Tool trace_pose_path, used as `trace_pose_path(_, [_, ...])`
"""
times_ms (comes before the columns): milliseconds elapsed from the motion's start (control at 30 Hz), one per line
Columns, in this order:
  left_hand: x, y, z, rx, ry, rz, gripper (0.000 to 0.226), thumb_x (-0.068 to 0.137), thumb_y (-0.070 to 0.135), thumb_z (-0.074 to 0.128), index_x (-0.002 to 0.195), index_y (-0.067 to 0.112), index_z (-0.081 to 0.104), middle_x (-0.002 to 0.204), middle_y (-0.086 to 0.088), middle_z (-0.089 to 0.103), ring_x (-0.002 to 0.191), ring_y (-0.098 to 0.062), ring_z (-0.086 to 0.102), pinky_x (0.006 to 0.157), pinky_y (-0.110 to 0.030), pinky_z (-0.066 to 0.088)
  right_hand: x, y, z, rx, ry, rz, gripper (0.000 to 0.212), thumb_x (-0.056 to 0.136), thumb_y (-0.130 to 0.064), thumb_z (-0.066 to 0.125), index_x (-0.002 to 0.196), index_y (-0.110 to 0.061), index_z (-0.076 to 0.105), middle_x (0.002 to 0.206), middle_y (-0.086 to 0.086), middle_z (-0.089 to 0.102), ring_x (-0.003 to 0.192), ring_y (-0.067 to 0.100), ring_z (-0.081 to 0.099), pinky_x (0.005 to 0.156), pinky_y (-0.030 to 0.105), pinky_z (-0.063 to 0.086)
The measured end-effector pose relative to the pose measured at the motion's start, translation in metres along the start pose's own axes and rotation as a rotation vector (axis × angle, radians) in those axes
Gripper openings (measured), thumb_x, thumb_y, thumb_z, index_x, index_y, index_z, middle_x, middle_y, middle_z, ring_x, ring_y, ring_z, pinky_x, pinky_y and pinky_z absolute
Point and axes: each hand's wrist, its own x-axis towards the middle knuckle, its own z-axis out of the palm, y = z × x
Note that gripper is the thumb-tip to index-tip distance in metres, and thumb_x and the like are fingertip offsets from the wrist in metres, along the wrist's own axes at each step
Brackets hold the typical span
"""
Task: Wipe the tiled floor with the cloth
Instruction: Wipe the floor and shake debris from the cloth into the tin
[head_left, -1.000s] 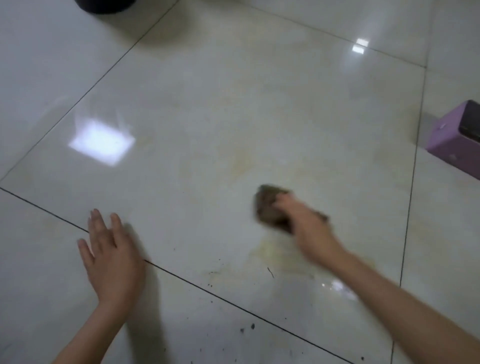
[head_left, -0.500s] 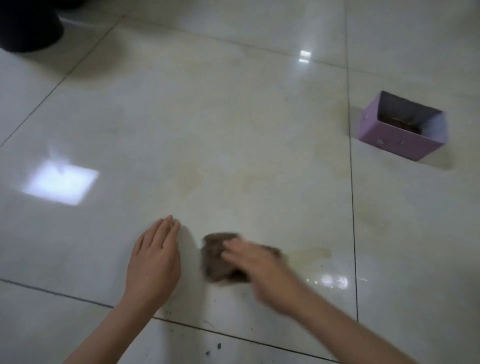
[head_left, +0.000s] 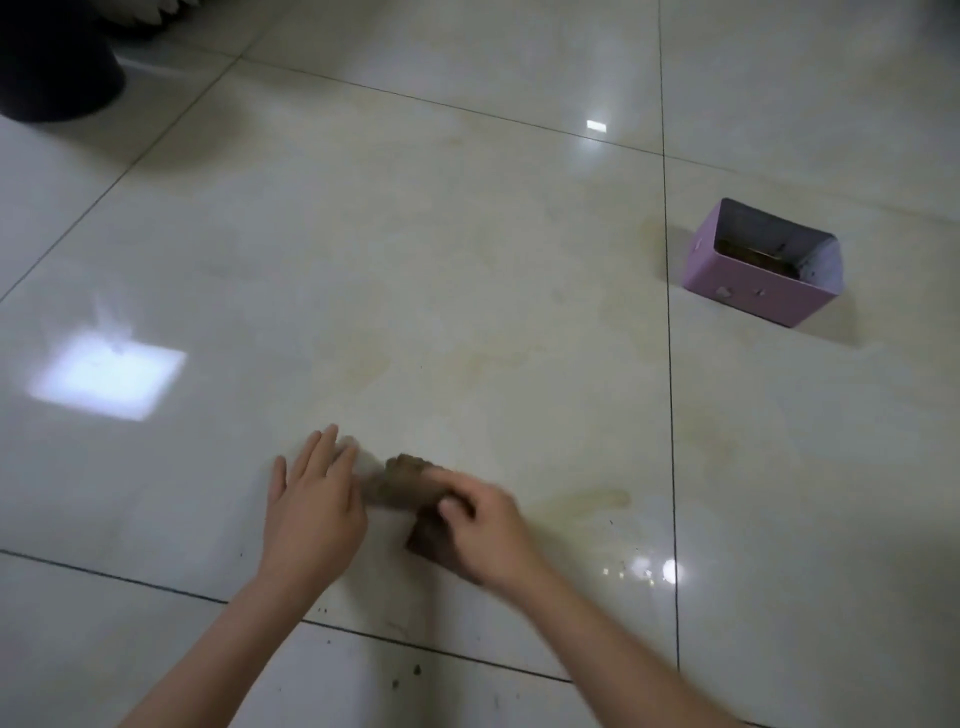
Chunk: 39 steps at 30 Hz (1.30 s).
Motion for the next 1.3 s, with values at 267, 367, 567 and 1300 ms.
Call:
trace_pose_path(267, [-0.025, 0.111, -0.05, -1.172, -0.259, 0.0, 0.049, 0.081, 0.055, 0.055, 0.124, 0.031, 0.059, 0.115, 0.011, 0.068, 0.104, -0.003, 0.063, 0.09, -0.026, 0.052, -0.037, -0.045, -0.142, 0.959, -0.082, 0.293, 0.021, 0.094, 0.0, 0.049, 0.109, -0.007, 0.062, 0.103, 0.016, 0.068, 0.092, 0.025, 0.069, 0.071, 0.033, 0.058])
trace_pose_path(367, [-0.028, 0.15, -0.064, -1.271, -0.348, 0.087, 0.056, 0.069, 0.06, 0.063, 0.114, 0.027, 0.066, 0.106, 0.011, 0.071, 0.098, -0.006, 0.067, 0.082, -0.028, 0.057, -0.054, -0.056, -0.168, 0.875, -0.073, 0.223, 0.025, 0.085, -0.006, 0.059, 0.11, -0.007, 0.062, 0.101, 0.012, 0.068, 0.094, 0.025, 0.069, 0.071, 0.031, 0.057])
trace_pose_path(567, [-0.032, 0.194, -0.081, -1.301, -0.199, 0.083, 0.018, 0.081, 0.021, 0.075, 0.089, 0.015, 0.06, 0.087, -0.01, 0.069, 0.075, -0.021, 0.067, 0.059, -0.026, 0.05, -0.071, -0.064, -0.207, 0.443, 0.123, 0.202, 0.014, 0.089, -0.004, 0.064, 0.102, -0.007, 0.059, 0.102, 0.009, 0.063, 0.093, 0.021, 0.067, 0.076, 0.03, 0.057])
trace_pose_path(1300, [-0.06, 0.176, -0.154, -1.062, -0.049, 0.441, 0.018, 0.083, 0.01, 0.072, 0.083, 0.028, 0.073, 0.084, 0.007, 0.073, 0.083, -0.007, 0.069, 0.069, -0.017, 0.052, -0.066, -0.121, -0.225, -0.04, 0.01, -0.12, 0.011, 0.091, -0.019, 0.065, 0.091, -0.022, 0.075, 0.081, -0.006, 0.073, 0.078, 0.006, 0.068, 0.073, 0.02, 0.056])
